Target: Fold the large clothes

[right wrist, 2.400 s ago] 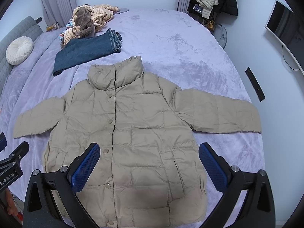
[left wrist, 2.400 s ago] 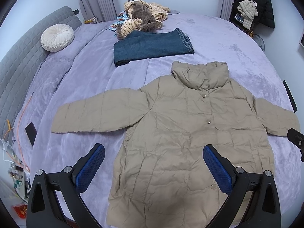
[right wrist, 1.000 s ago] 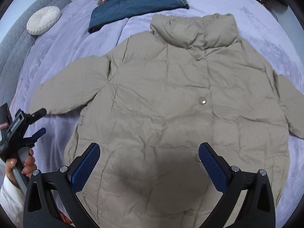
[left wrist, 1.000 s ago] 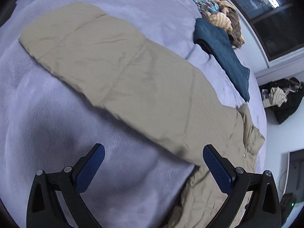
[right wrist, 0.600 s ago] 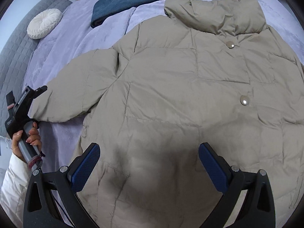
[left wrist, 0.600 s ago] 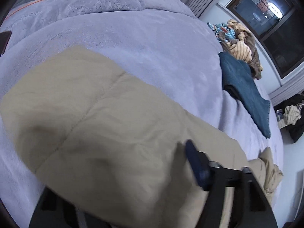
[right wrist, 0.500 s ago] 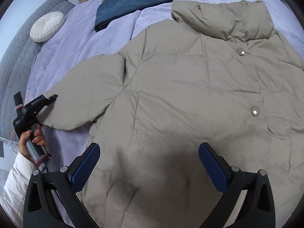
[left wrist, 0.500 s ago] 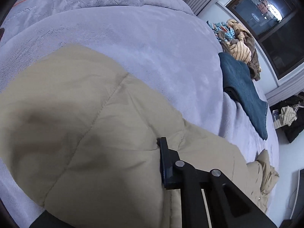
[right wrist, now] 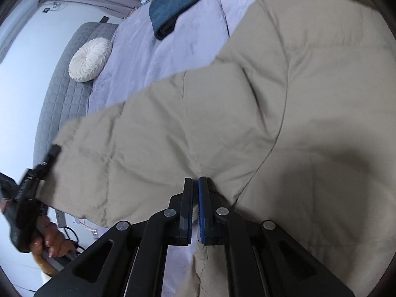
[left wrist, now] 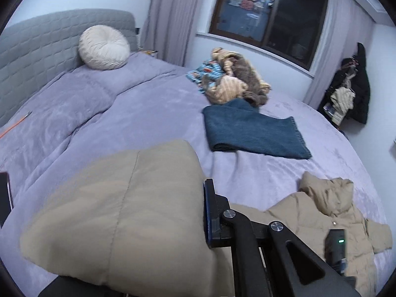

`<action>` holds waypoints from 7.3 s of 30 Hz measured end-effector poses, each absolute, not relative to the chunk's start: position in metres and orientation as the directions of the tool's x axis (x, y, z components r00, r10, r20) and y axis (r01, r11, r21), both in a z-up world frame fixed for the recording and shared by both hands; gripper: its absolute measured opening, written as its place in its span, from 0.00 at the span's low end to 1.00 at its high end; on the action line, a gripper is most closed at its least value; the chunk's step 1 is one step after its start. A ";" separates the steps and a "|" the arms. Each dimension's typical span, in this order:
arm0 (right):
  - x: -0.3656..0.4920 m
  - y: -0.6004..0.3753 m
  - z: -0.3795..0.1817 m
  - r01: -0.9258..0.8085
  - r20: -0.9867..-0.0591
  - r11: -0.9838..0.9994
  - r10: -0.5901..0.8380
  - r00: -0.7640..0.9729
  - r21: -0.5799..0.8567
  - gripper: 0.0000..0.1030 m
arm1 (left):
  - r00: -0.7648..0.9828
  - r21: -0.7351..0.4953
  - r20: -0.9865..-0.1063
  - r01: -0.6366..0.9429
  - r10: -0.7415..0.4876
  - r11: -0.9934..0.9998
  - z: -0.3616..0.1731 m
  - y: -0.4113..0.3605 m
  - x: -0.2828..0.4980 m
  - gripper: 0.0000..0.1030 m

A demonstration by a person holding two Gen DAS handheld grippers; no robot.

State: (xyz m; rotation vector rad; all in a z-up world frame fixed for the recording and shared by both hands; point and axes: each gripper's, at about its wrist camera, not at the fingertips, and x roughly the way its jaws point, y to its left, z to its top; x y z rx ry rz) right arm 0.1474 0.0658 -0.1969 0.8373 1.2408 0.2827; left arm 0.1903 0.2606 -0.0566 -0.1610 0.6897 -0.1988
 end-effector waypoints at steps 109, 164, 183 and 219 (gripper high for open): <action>-0.147 -0.326 -0.105 0.663 -0.833 0.549 0.121 0.540 0.509 0.78 | 0.339 -0.102 -0.900 0.446 -0.274 0.889 -0.115 -0.097 0.069 1.00; 0.013 -0.338 0.005 0.219 -0.523 0.706 0.245 0.816 0.673 0.06 | 0.405 -0.137 -0.882 0.269 -0.241 0.953 -0.110 -0.073 0.095 1.00; 0.061 -0.175 -0.137 0.319 -0.851 0.848 0.250 0.462 0.422 0.26 | 0.388 -0.101 -0.901 0.244 -0.193 0.964 -0.152 0.012 0.119 1.00; 0.052 -0.082 -0.093 0.062 -0.852 0.915 0.343 0.396 0.398 0.60 | 0.173 -0.727 -0.648 0.150 -0.742 0.670 -0.147 0.054 0.159 1.00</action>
